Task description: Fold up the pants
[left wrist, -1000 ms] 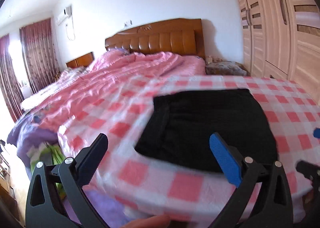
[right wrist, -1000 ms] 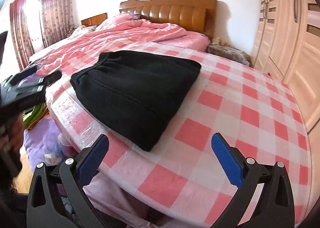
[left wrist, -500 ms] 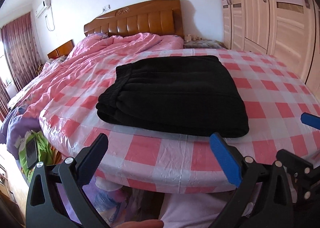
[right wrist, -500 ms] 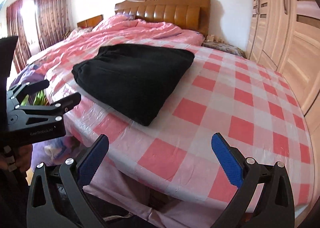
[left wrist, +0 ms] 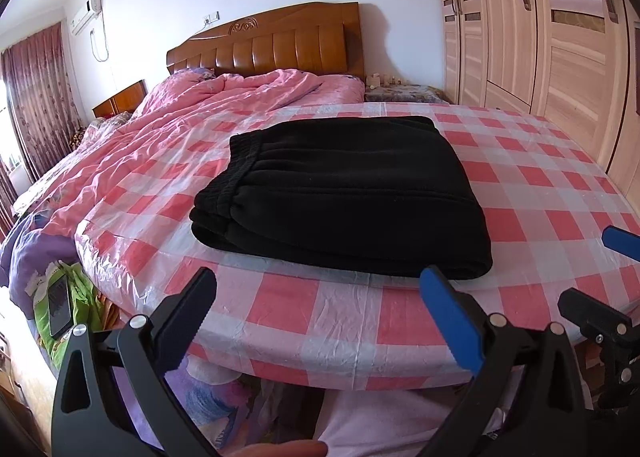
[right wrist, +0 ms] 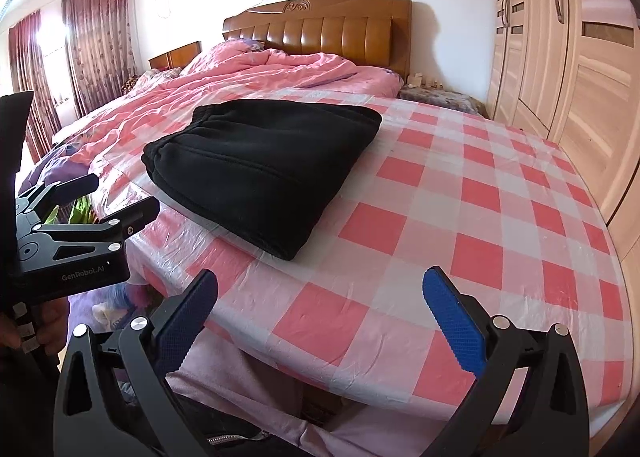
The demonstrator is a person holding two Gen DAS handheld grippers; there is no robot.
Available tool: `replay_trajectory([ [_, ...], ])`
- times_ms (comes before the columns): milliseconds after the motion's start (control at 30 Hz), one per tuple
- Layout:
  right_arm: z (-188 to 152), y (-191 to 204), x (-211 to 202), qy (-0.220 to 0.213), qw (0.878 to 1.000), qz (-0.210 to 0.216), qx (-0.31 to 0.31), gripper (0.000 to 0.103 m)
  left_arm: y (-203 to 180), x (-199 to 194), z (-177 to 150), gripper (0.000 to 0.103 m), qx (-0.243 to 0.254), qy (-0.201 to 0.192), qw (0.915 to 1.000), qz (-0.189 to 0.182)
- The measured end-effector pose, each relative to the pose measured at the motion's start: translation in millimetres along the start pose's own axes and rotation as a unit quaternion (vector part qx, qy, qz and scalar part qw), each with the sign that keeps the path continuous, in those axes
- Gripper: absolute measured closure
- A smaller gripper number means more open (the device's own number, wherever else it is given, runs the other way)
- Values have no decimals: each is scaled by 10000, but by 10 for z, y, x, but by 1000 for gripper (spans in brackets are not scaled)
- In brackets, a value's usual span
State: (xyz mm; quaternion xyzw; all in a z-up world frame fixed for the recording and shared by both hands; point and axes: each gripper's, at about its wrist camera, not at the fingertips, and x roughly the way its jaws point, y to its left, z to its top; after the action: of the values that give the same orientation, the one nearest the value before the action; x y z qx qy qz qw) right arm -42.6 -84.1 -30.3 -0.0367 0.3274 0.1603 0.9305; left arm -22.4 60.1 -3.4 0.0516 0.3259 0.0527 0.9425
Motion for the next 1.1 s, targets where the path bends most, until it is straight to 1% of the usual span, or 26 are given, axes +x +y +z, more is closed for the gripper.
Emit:
replay_trajectory([
  [733, -49, 35, 26, 46, 10000, 61, 10, 4, 53, 59, -11, 1, -77, 118, 9999, -77],
  [1100, -47, 34, 26, 44, 10000, 60, 13, 4, 61, 56, -13, 1, -82, 117, 9999, -79],
])
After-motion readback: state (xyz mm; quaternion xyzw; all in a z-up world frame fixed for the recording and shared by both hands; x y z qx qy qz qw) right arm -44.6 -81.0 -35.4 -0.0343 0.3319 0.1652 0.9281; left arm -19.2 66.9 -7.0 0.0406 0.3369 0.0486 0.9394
